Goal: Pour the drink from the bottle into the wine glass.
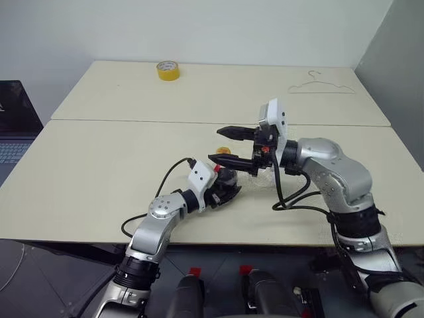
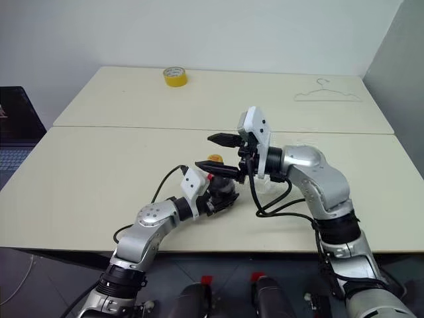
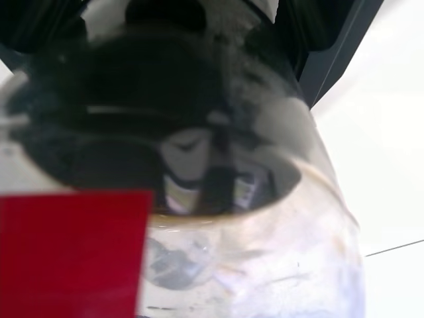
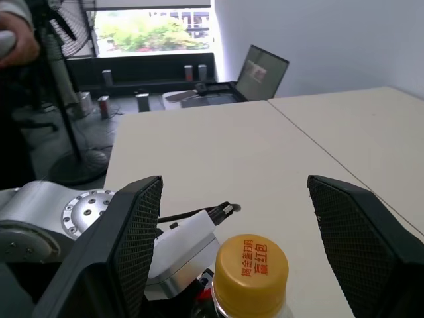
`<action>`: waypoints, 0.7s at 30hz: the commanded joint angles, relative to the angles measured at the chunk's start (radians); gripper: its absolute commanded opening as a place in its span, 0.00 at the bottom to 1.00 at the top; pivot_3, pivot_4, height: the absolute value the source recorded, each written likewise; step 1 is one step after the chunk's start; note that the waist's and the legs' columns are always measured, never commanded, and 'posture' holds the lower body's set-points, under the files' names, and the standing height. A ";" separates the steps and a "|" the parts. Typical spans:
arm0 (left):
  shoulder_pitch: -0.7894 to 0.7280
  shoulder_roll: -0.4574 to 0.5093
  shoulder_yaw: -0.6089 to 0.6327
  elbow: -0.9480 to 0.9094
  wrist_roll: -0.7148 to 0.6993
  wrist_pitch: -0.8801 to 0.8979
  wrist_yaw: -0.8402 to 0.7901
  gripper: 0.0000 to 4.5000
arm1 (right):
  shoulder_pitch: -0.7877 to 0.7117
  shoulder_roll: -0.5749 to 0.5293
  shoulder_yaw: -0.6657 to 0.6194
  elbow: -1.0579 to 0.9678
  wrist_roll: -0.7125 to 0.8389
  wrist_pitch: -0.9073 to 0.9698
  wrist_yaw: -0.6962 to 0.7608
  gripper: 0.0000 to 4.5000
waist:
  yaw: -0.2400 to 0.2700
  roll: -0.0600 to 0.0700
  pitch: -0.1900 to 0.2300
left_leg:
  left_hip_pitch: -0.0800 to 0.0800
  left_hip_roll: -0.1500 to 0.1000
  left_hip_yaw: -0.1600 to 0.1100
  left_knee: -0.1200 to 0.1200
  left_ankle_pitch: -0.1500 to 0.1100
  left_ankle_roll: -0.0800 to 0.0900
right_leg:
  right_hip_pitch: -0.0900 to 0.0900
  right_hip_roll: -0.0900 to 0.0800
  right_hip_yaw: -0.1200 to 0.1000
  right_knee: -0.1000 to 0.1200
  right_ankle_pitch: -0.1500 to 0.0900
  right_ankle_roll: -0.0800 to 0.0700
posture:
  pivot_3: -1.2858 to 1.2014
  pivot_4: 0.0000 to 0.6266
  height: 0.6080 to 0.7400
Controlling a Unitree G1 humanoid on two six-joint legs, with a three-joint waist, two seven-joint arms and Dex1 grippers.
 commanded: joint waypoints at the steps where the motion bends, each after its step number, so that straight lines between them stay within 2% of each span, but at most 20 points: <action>1: 0.010 -0.004 -0.018 0.046 0.023 -0.003 0.018 0.72 | 0.016 0.028 -0.027 -0.108 -0.016 0.097 -0.170 0.83 | 0.000 0.000 0.000 | 0.000 0.000 0.000 0.000 0.000 0.000 | 0.000 0.000 0.000 0.000 0.000 0.000 | 0.52 0.24 1.00; 6: 0.002 -0.007 -0.018 0.072 0.037 -0.022 0.042 0.72 | 0.045 0.054 -0.027 -0.207 -0.017 0.198 -0.314 0.83 | 0.001 0.000 0.000 | 0.000 0.000 -0.001 0.000 0.000 0.000 | 0.000 0.000 0.000 0.000 0.000 0.000 | 0.52 0.24 1.00; 14: -0.030 -0.015 -0.003 0.140 0.070 -0.046 0.103 0.72 | 0.060 0.035 -0.013 -0.304 -0.013 0.291 -0.403 0.83 | 0.000 0.000 0.000 | 0.000 0.000 -0.001 0.000 0.000 0.000 | 0.000 0.000 0.000 0.000 0.000 -0.001 | 0.52 0.24 1.00; 16: -0.039 -0.016 -0.004 0.155 0.077 -0.056 0.114 0.72 | 0.061 0.052 -0.007 -0.322 -0.011 0.313 -0.435 0.83 | 0.000 0.000 0.000 | 0.000 0.000 -0.001 0.000 0.000 0.000 | 0.000 0.000 0.000 0.000 -0.003 -0.005 | 0.52 0.24 1.00; 21: -0.049 -0.018 -0.006 0.178 0.081 -0.070 0.131 0.72 | 0.060 0.107 0.013 -0.342 -0.041 0.346 -0.534 0.83 | -0.001 0.000 0.000 | 0.000 0.000 -0.001 0.000 0.000 0.000 | 0.000 0.001 0.000 0.000 -0.002 -0.004 | 0.52 0.24 1.00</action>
